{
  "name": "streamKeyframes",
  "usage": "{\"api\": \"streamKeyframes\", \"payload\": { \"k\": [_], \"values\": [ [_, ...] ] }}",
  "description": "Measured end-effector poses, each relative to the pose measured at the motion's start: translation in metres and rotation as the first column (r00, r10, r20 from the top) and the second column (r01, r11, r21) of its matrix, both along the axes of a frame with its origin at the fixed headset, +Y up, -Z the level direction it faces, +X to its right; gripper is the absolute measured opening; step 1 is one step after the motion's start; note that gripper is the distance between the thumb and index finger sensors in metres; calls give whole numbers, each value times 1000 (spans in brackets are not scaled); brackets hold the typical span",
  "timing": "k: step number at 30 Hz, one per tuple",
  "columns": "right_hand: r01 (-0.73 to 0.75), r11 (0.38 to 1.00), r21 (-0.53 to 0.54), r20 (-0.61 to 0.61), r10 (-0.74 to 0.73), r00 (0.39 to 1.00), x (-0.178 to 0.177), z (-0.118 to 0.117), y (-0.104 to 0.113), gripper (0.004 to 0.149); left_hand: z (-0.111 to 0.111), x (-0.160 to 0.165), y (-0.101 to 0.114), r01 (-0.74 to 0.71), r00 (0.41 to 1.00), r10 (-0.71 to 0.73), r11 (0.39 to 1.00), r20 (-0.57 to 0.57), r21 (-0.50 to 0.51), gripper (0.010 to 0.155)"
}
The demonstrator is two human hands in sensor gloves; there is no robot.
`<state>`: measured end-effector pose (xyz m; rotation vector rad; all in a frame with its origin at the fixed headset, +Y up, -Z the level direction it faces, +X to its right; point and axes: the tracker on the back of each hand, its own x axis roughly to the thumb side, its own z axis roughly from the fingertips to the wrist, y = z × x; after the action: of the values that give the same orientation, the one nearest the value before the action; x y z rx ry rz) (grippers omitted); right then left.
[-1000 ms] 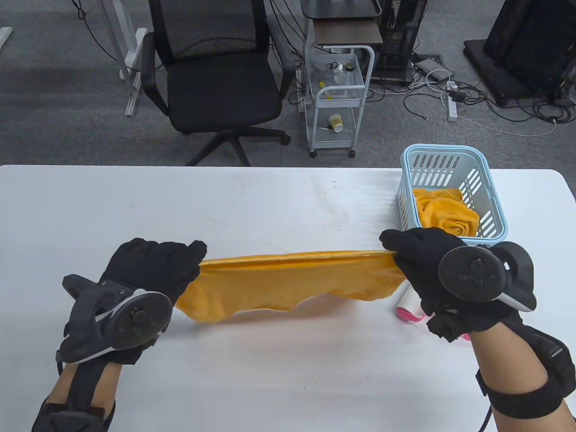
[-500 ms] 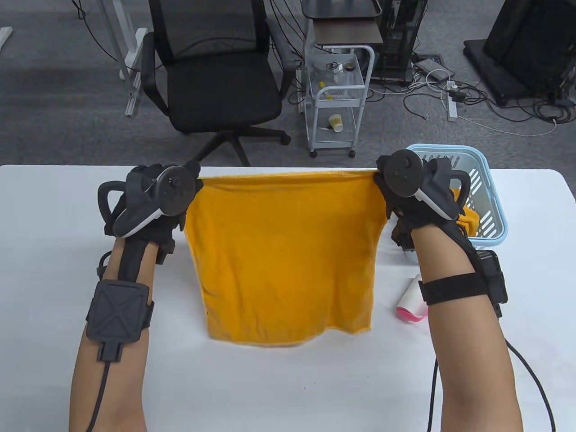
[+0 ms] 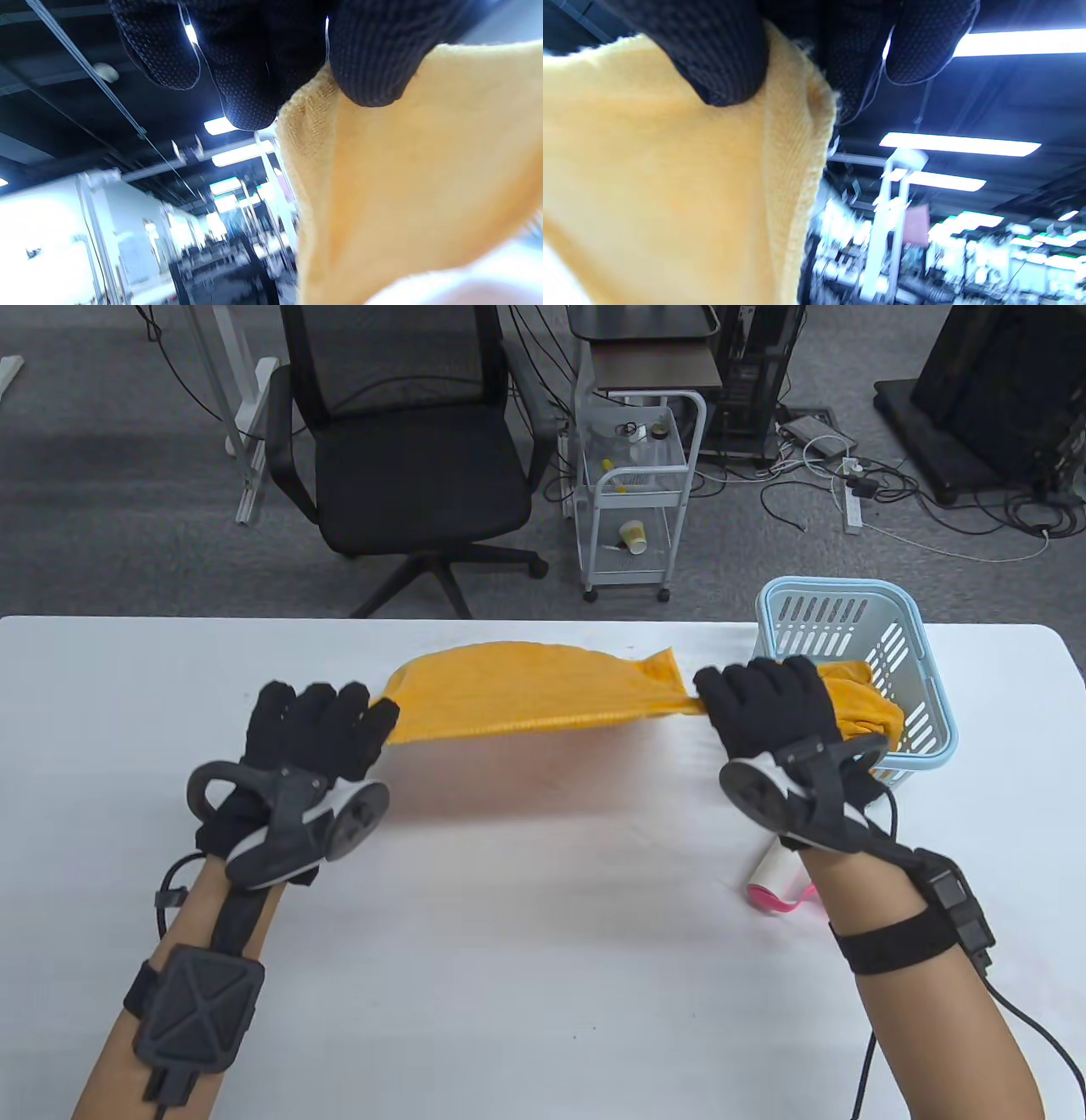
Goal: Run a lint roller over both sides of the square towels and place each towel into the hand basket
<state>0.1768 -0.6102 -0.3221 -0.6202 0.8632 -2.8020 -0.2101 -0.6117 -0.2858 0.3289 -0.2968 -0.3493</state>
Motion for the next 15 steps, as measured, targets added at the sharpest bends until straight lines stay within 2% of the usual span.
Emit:
{"api": "streamKeyframes", "payload": {
  "k": [1,2,4,7,9,11,13,15],
  "values": [
    [-60,995,-82,-22,59,998,-3,6,-25,42,2,1,-28,18,1000,-18,995,1,-99,42],
    [-81,991,-107,-29,79,996,-5,9,-40,43,3,2,-44,26,1000,-26,987,2,-159,42],
    [-170,955,-244,-80,155,985,-11,20,-87,44,6,2,-93,47,999,-49,940,1,-339,43],
    [-214,897,-388,-120,181,976,-12,31,-124,43,12,3,-132,37,999,-34,847,15,-530,43],
    [-256,834,-489,-181,191,965,-10,41,-141,43,20,4,-147,36,999,-29,754,21,-656,43],
    [-274,790,-549,-214,184,959,-8,47,-147,44,30,4,-153,56,998,-31,676,47,-734,43],
    [-296,719,-628,-246,177,953,-5,54,-150,46,38,4,-156,63,998,-32,650,56,-758,46],
    [-310,661,-683,-250,187,950,1,56,-146,59,42,-1,-155,66,998,-43,631,51,-773,55]
  ]
}}
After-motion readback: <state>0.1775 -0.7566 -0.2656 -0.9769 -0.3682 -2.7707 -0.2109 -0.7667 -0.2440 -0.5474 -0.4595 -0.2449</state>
